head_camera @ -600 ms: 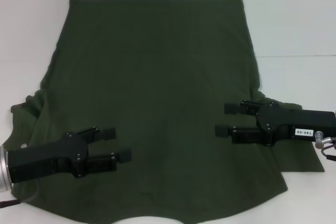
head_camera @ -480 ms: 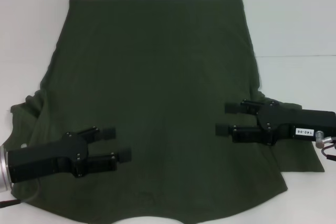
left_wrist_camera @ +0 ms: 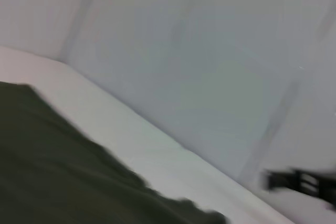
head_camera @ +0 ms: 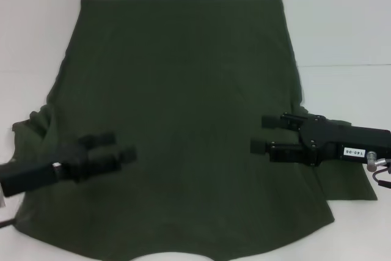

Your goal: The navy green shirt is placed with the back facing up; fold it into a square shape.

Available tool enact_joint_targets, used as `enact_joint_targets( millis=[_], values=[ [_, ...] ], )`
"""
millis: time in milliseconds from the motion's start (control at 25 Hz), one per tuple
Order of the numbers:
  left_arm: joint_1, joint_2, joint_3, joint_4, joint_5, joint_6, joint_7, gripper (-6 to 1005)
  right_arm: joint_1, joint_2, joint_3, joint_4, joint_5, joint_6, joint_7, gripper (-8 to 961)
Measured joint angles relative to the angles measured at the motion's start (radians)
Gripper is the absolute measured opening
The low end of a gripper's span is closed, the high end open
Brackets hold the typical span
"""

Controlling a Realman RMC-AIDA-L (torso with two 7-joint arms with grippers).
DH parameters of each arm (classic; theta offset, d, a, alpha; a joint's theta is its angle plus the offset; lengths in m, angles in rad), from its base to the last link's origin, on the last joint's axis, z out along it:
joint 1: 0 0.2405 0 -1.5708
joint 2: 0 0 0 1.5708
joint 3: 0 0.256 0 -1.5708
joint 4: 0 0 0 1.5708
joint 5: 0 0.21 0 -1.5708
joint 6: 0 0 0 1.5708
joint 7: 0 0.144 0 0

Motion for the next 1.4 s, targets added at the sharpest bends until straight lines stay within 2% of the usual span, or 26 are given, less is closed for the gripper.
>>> enact_joint_targets(
  millis=[280, 440, 680, 760, 800, 1160, 1400],
  values=[
    [0.006, -0.007, -0.155, -0.001, -0.001, -0.168, -0.081, 950, -0.01, 0.017, 0.014, 0.006, 0.001, 0.0, 0.0, 916],
    [0.013, -0.007, -0.213, -0.001, 0.0, -0.263, -0.111, 949, -0.011, 0.022, 0.024, 0.008, 0.003, -0.001, 0.007, 916],
    [0.017, 0.008, -0.208, -0.029, 0.008, -0.458, -0.143, 949, -0.011, 0.03, 0.029, 0.009, 0.01, -0.004, 0.011, 916],
    [0.017, 0.01, -0.208, -0.033, 0.008, -0.478, -0.143, 949, -0.011, 0.033, 0.029, 0.009, 0.021, -0.006, 0.012, 916],
    [0.012, 0.014, -0.206, -0.044, 0.009, -0.534, -0.143, 950, -0.012, 0.034, 0.029, 0.009, 0.025, -0.008, 0.013, 916],
    [-0.024, 0.006, -0.166, -0.05, 0.055, -0.705, -0.133, 950, -0.013, 0.037, 0.029, 0.008, 0.054, -0.008, 0.027, 915],
    [-0.041, -0.003, -0.079, -0.057, 0.061, -0.804, -0.128, 949, -0.015, 0.039, 0.029, 0.008, 0.064, -0.008, 0.037, 915]
  ],
)
